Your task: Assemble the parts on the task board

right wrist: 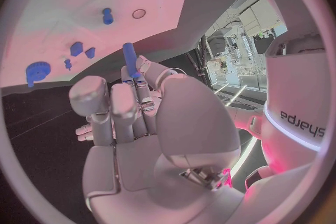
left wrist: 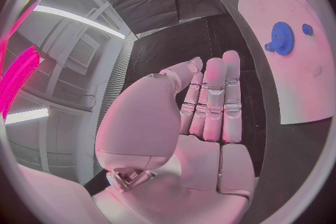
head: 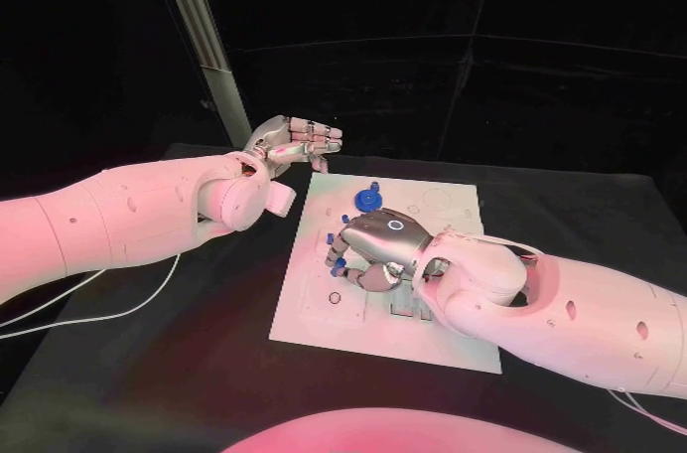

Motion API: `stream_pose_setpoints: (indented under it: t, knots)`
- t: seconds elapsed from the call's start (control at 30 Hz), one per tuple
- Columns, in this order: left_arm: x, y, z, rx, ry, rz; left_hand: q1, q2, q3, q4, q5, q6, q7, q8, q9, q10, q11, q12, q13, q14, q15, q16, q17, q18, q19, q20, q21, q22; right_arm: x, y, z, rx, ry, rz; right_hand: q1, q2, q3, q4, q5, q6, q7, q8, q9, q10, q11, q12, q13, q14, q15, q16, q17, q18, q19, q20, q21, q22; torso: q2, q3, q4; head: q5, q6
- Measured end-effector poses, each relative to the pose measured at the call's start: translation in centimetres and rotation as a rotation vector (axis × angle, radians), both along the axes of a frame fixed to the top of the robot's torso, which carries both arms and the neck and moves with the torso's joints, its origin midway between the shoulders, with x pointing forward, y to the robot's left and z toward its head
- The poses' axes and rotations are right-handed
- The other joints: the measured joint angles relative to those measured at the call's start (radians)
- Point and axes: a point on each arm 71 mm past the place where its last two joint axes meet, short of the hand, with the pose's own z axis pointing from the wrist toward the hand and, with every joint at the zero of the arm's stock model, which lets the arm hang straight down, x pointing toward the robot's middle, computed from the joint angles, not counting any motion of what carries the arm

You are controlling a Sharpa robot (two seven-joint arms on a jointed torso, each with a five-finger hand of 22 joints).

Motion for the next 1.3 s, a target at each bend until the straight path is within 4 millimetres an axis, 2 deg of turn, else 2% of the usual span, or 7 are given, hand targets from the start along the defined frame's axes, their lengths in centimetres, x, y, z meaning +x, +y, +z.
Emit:
stream_pose_setpoints:
  t: [0.23, 0.6, 1.3]
  knots:
    - [0.1, -0.3, 0.0, -0.001, -0.001, -0.005, 0.000, 0.000, 0.000, 0.000, 0.000, 0.000, 0.000, 0.000, 0.000, 0.000, 0.000, 0.000, 0.000, 0.000, 0.000, 0.000, 0.000, 0.000, 0.000, 0.000, 0.000, 0.000, -0.2, 0.6, -1.5, -0.015, 0.041, 0.019, 0.003, 0.003, 0.003, -0.003, 0.000, 0.000, 0.000, 0.000, 0.000, 0.000, 0.000, -0.002, 0.000, 0.000, 0.000, 0.000, 0.000, 0.000, 0.000, 0.000, 0.000, 0.000, 0.000, 0.0012, -0.0005, 0.009, -0.010]
    - [0.1, -0.5, 0.1, -0.002, -0.002, -0.009, 0.000, 0.000, 0.000, 0.000, 0.000, 0.000, 0.000, 0.000, 0.000, -0.004, 0.004, 0.000, 0.000, 0.000, 0.000, 0.000, -0.001, 0.000, 0.000, 0.000, 0.000, 0.000, 0.0, 0.7, -2.3, -0.034, 0.068, 0.030, 0.005, 0.005, 0.005, -0.005, 0.000, 0.000, 0.000, 0.000, -0.001, 0.000, 0.000, -0.004, -0.002, 0.000, 0.000, 0.000, 0.002, 0.000, 0.000, 0.000, 0.000, 0.001, -0.001, 0.0016, -0.0012, 0.017, -0.019]
    - [0.2, -0.6, 0.2, -0.003, -0.004, -0.011, 0.000, 0.000, 0.000, 0.000, 0.000, 0.000, 0.000, -0.001, 0.000, -0.004, 0.004, 0.000, 0.000, 0.000, 0.000, 0.000, -0.001, 0.000, 0.000, 0.000, 0.000, 0.000, -0.3, 0.9, -2.9, -0.060, 0.089, 0.053, 0.005, 0.005, 0.005, -0.005, 0.004, 0.000, 0.000, 0.000, -0.001, 0.000, 0.000, -0.004, -0.001, 0.000, 0.000, 0.004, 0.003, 0.000, 0.000, 0.000, 0.000, 0.001, -0.001, 0.0012, -0.0020, 0.017, -0.017]
